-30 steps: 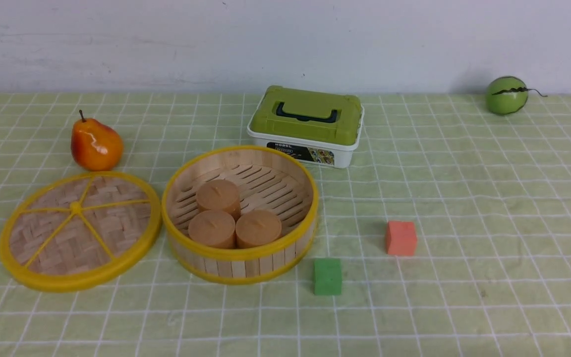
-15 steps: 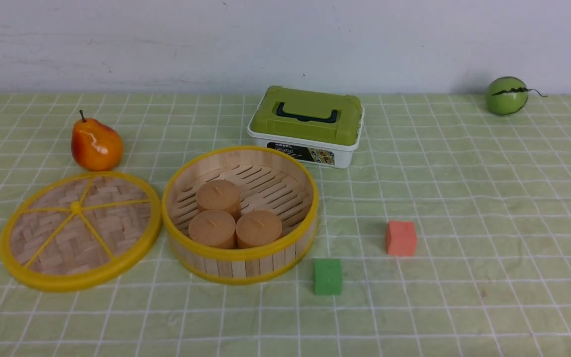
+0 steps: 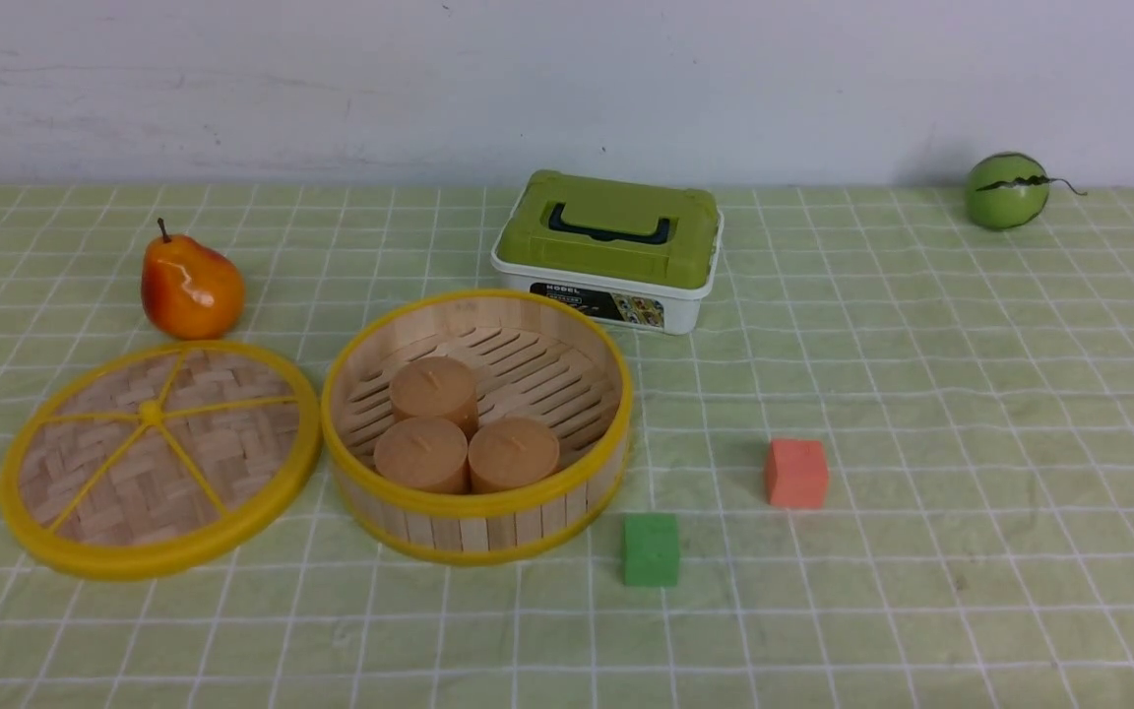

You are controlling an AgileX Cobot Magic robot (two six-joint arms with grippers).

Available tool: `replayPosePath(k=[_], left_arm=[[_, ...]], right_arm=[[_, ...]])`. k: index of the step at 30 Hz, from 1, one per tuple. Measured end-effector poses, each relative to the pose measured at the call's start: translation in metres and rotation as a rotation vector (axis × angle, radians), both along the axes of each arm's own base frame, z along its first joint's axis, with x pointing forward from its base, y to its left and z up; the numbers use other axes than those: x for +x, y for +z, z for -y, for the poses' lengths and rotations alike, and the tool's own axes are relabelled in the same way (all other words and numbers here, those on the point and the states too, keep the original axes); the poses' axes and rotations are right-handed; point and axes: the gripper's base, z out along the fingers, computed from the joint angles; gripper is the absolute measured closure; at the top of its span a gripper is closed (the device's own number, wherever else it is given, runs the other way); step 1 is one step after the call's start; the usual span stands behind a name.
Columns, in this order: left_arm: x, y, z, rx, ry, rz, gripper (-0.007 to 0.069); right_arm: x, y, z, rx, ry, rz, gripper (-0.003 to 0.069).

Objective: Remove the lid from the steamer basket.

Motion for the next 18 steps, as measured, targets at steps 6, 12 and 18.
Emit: replayPosePath(k=[6, 12, 18], left_arm=[[-0.003, -0.005, -0.009, 0.097, 0.048, 0.161, 0.0637], [0.009, -0.049, -0.018, 0.102, 0.147, 0.063, 0.0637], [0.014, -0.098, -0.024, -0.095, 0.243, -0.141, 0.0637]], right_arm=[[0.0, 0.0, 0.0, 0.0, 0.0, 0.0, 0.0418], [0.0, 0.0, 0.0, 0.0, 0.0, 0.0, 0.0418], [0.0, 0.0, 0.0, 0.0, 0.0, 0.0, 0.0418]])
